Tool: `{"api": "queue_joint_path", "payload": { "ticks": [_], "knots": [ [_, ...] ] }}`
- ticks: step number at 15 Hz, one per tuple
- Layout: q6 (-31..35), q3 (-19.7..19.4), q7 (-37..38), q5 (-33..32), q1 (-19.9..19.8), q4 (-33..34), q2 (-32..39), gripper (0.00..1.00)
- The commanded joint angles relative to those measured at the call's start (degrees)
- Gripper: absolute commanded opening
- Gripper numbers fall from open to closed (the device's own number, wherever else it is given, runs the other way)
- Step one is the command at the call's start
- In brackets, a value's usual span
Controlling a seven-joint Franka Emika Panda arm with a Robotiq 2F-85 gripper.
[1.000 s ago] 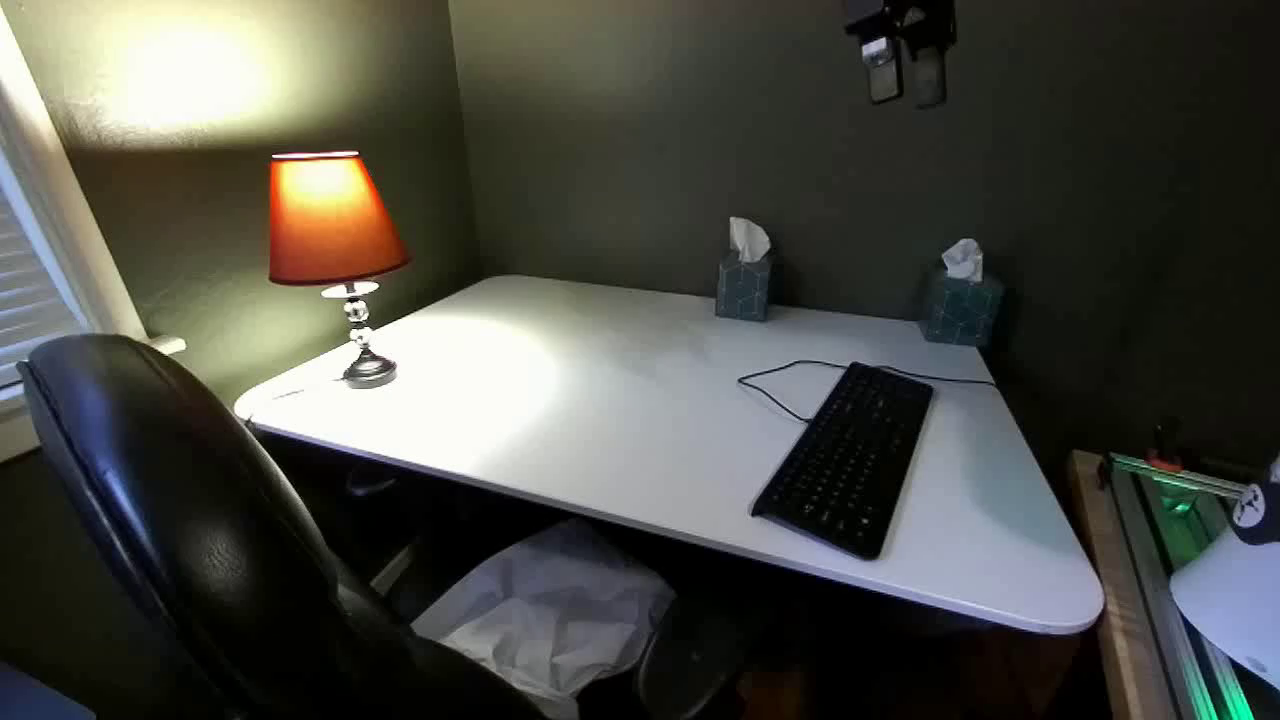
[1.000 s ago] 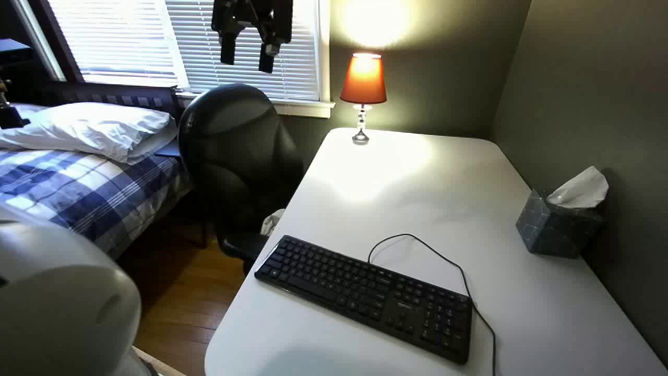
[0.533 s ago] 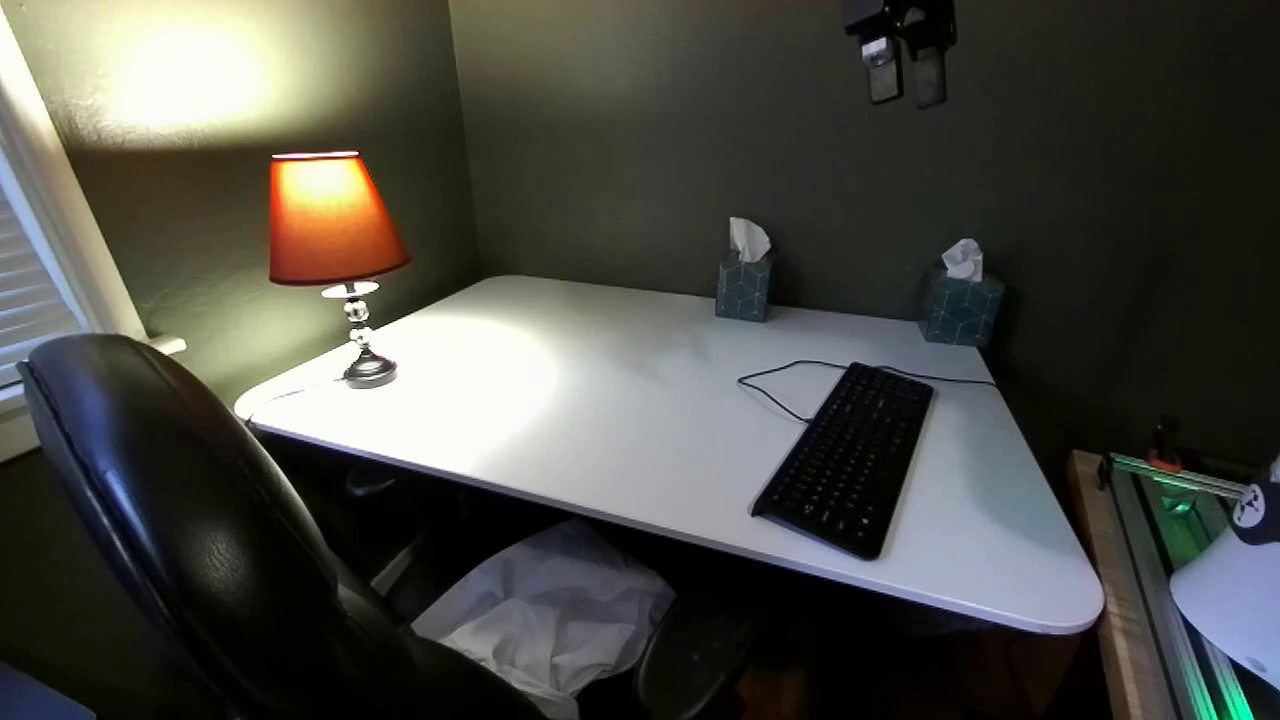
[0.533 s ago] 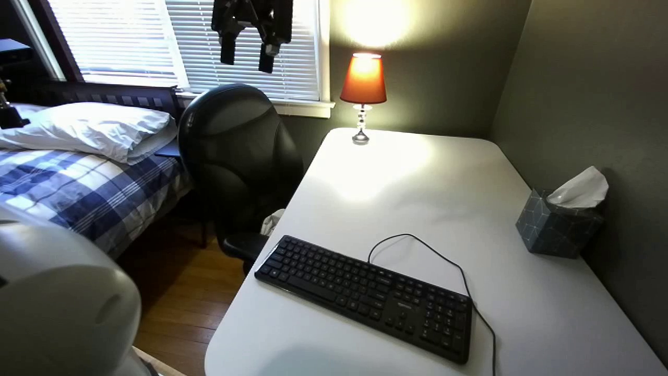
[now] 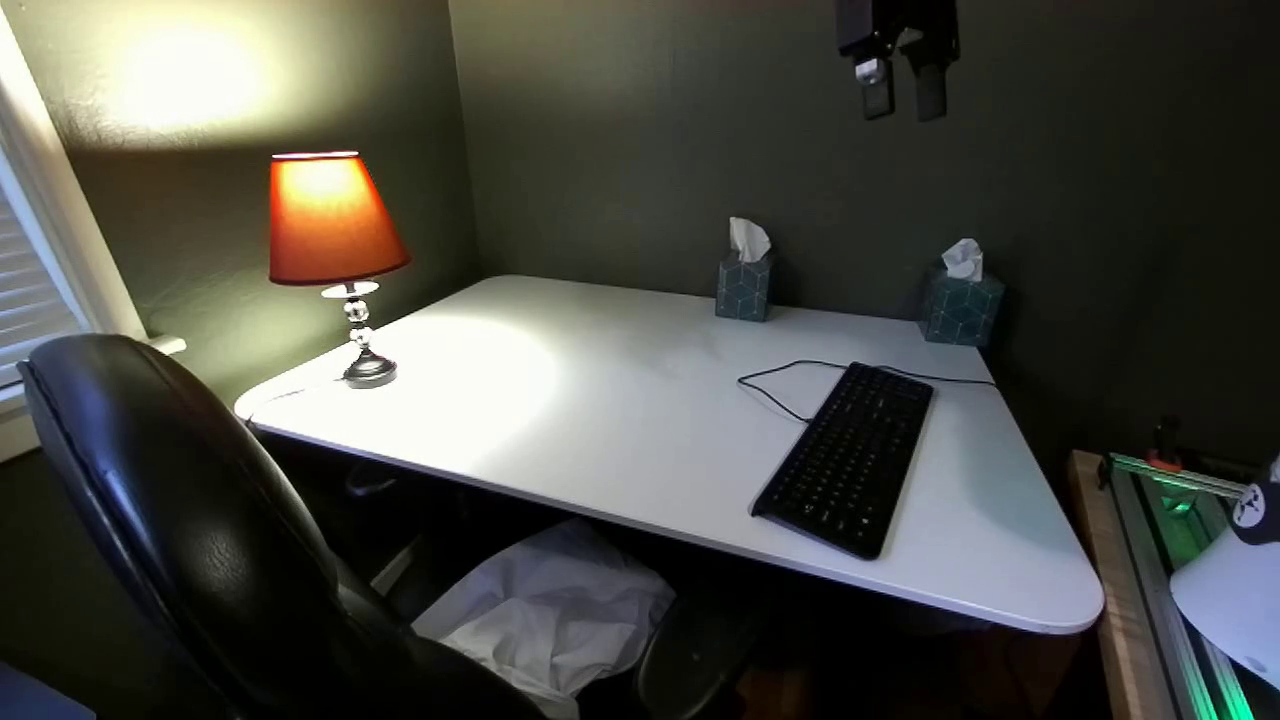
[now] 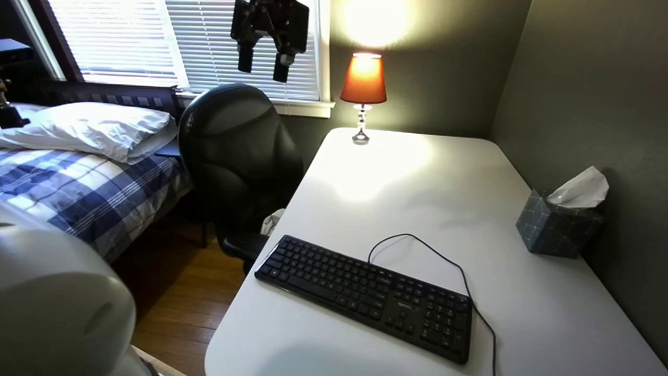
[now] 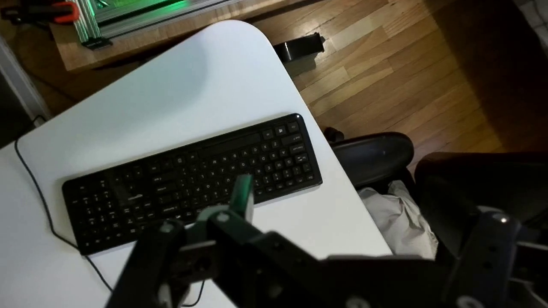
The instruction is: Press a button on the keyboard
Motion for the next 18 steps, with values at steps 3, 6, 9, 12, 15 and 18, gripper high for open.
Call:
{"api": "queue_joint_path", "payload": {
  "ticks": [3, 6, 9, 12, 15, 18],
  "knots": [
    [11.66, -3.33, -1.68, -0.9, -3.48, -9.43, -3.55, 1.0],
    [18.81, -4.84, -3.72, -1.07, -4.62, -14.31, -4.76, 1.0],
    [24.46, -6.87, -5.73, -0.86, -6.05, -17.67, -4.68, 1.0],
    [27.93, -8.85, -4.21, -0.08, -8.16, -19.46, -3.33, 1.0],
    [29.83, -10.18, 0.15, 0.7, -10.79, -19.97, -1.3, 1.0],
    [31.75, -11.25, 5.32, 0.6, -13.62, -20.46, 0.53, 1.0]
  ]
}}
